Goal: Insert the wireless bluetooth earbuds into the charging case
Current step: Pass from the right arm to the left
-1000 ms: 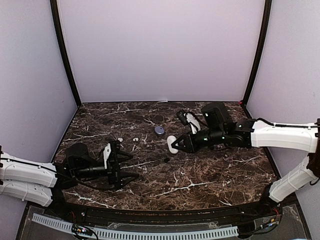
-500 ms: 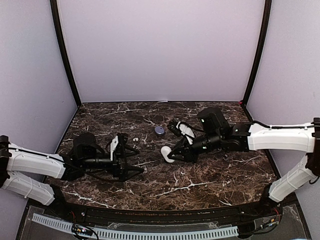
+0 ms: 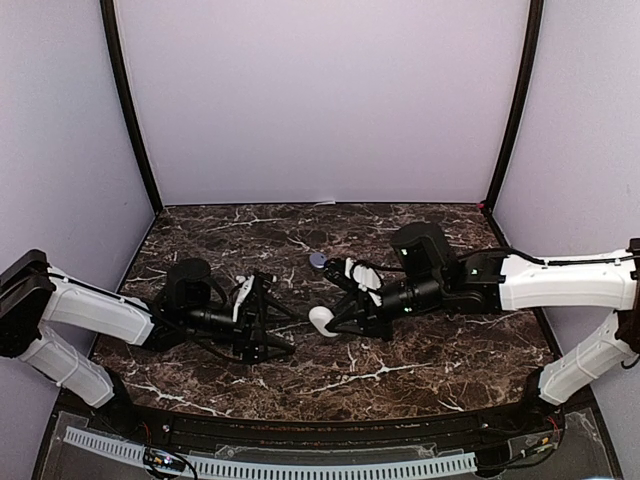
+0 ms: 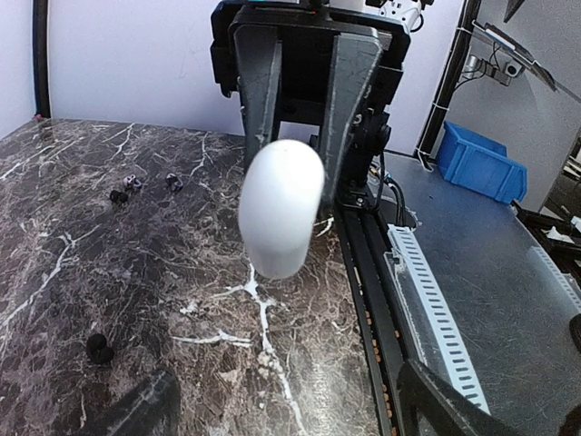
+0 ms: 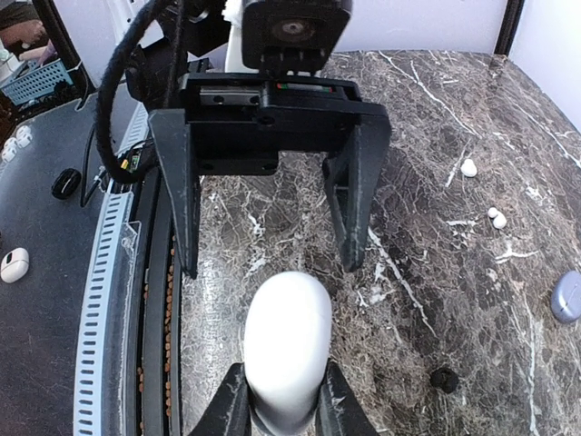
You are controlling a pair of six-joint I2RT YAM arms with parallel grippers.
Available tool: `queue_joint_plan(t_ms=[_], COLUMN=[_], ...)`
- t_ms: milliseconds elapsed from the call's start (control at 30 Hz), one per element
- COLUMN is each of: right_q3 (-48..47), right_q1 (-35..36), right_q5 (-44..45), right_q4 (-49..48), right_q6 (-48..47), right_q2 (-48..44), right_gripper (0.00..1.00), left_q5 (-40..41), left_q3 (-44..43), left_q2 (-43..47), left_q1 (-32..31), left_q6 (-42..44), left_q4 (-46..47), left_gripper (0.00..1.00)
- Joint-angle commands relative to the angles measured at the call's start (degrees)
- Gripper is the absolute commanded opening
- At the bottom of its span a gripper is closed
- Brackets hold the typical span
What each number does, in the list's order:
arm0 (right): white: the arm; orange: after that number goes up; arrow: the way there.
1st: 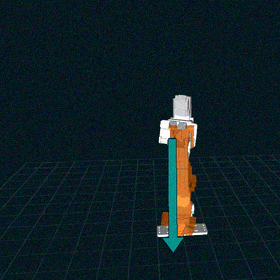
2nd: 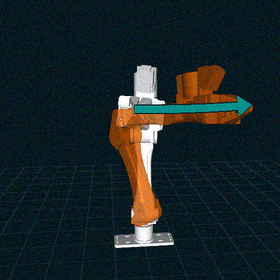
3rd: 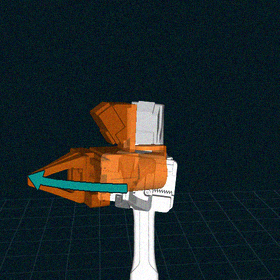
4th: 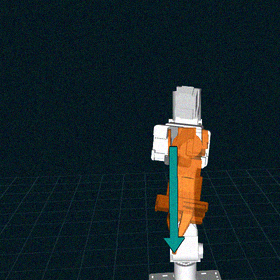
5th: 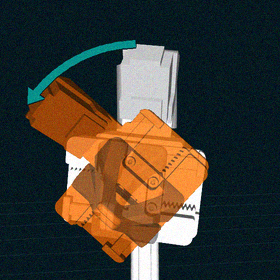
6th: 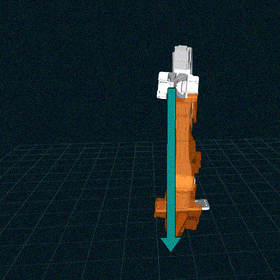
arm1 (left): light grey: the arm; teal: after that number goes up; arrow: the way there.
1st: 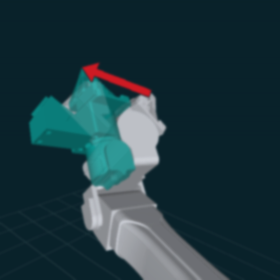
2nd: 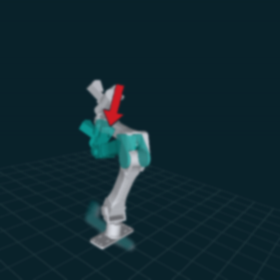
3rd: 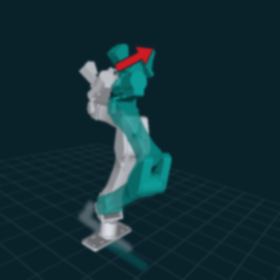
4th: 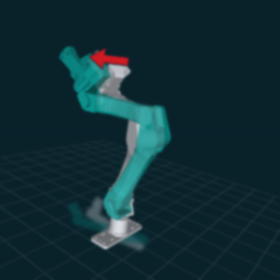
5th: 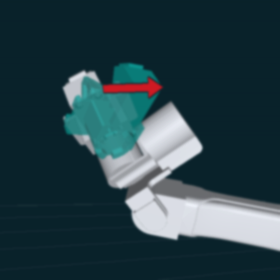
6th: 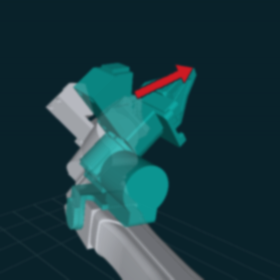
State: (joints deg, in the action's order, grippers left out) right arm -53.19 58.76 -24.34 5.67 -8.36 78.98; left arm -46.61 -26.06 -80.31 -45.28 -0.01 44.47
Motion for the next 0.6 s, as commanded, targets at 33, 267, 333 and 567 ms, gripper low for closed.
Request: queue_joint_plan(t_ms=[33,267,333,567], right_q3=[-2.36,-3.37,-3.73,-4.83], right_q1=[2.11,2.98,3.38,5.10], right_q5=[3.05,3.46,3.55,4.71], right_q4=[-1.33,-0.16,0.18,0.29], right_q6=[-1.67,-2.27,-2.89,-4.41], right_q2=[1.70,4.16,4.91,6.95], right_gripper=[0.21,0.21,0.21,0.21], left_q5=[-2.14,1.81,1.24,1.31], left_q3=[-1.99,0.53,0.16,-0.03], left_q2=[-2.56,-4.78,-5.65,-7.71], left_q1=[-1.16,-2.97,-2.98,-3.06], left_q6=[2.03,2.55,2.96,3.36], left_q4=[4.46,12.79,13.06,15.28], left_gripper=[0.82,0.80,0.80,0.78])
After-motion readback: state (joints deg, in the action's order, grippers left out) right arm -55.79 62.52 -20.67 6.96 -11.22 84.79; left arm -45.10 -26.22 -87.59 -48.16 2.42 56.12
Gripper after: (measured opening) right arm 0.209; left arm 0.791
